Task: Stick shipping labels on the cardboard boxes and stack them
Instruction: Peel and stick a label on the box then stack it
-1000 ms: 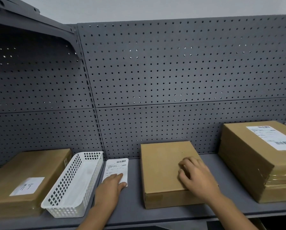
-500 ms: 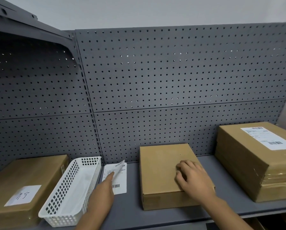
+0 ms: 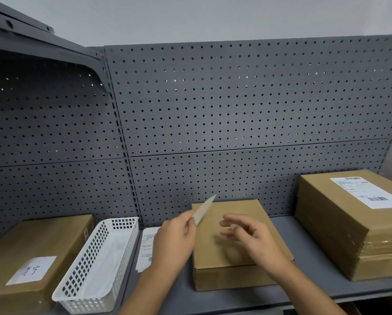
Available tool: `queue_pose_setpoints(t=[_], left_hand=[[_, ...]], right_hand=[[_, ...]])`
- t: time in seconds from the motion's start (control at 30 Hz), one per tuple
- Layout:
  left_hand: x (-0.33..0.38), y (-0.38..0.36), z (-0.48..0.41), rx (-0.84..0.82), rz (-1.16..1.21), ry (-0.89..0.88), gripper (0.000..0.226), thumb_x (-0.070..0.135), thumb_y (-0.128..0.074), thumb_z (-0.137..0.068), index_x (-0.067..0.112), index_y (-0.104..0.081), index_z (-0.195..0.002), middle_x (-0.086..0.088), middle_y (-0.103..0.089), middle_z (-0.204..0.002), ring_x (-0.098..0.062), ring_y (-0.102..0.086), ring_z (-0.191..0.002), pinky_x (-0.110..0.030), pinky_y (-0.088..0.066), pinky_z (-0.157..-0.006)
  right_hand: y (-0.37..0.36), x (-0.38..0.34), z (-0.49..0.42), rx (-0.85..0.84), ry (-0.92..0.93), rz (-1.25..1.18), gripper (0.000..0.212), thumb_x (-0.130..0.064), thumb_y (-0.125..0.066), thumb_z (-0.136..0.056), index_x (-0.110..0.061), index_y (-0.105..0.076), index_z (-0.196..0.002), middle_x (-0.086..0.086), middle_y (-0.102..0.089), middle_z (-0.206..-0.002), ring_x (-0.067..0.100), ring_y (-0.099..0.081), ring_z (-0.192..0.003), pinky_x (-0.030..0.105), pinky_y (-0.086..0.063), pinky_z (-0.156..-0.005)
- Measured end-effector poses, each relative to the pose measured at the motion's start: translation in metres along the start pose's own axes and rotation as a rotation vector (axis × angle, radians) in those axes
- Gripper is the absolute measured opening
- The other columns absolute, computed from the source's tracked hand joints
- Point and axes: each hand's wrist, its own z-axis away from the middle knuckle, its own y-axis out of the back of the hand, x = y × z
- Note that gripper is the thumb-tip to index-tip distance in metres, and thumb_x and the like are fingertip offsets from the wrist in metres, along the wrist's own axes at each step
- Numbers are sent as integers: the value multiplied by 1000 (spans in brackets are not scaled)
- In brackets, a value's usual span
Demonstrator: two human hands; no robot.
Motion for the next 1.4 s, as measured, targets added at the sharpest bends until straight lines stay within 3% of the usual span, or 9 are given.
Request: queue_pose_setpoints(t=[0.13, 0.27, 0.37, 0.47, 0.6, 0.77, 0.87, 1.1, 1.4], left_hand=[[18, -24, 4, -83, 65, -40, 31, 37, -49, -101, 43, -66, -126, 6, -73, -77, -13, -67, -73, -37, -57, -68], [27, -36, 19, -202, 193, -107, 44, 43, -50, -103, 47, -51, -146, 9, -76, -110, -7, -68, -96, -10, -49, -69], [26, -42, 21, -251, 323, -117, 48, 43, -54, -103, 39, -50, -150, 25, -55, -147, 14, -47, -133, -17, -41, -113], [25, -44, 21, -301, 400, -111, 49, 43, -53, -105, 36, -47, -153, 30, -36, -159, 20, -26, -144, -23, -26, -125], [32, -44, 23, -273, 544, -140, 42, 34, -44, -110, 28, -51, -151, 24, -43, -157, 12, -31, -147, -23, -25, -126], [39, -41, 24, -180, 621, -136, 39, 37, -45, -107, 31, -58, -143, 23, -56, -146, 5, -45, -141, -22, -34, -120], [39, -39, 24, -195, 653, -134, 40, 35, -49, -106, 37, -53, -145, 27, -55, -145, 9, -45, -139, -12, -34, -114], [39, -42, 22, -174, 670, -109, 39, 29, -48, -109, 34, -53, -147, 28, -56, -144, 10, -46, -138, -5, -33, -109], [42, -37, 25, -167, 689, -113, 37, 25, -48, -109, 34, -55, -144, 27, -56, -143, 12, -47, -136, -3, -34, -106]], right_hand=[[-9, -4, 1, -47, 11, -65, 28, -12, -55, -104, -26, -69, -124, -5, -73, -126, 13, -70, -115, 33, -55, -102], [-5, -6, 3, -75, 66, -86, 29, -19, -57, -103, -21, -69, -130, -10, -72, -127, 11, -64, -125, 36, -50, -107], [1, -4, 4, -55, 80, -103, 31, -17, -57, -103, -16, -67, -132, -6, -72, -130, 13, -63, -128, 45, -48, -112], [4, -2, 4, -48, 70, -131, 34, -20, -59, -102, -15, -66, -134, -3, -70, -133, 17, -62, -129, 51, -47, -111], [6, -2, 2, -55, 72, -222, 36, -18, -61, -98, -13, -66, -133, 1, -70, -133, 22, -63, -128, 53, -49, -109], [12, -9, 6, -117, 107, -248, 36, -11, -60, -99, -12, -64, -136, -2, -70, -133, 20, -63, -128, 35, -54, -104], [12, -11, 8, -138, 127, -251, 37, -10, -60, -99, -11, -64, -136, -1, -70, -133, 18, -64, -126, 33, -54, -103], [6, -2, 8, -13, 99, -315, 31, -10, -55, -102, -6, -67, -130, 11, -72, -127, 32, -68, -119, 44, -59, -97], [3, -5, 11, -7, 137, -266, 34, -10, -63, -97, -12, -68, -131, 5, -72, -129, 27, -68, -118, 49, -61, -90]])
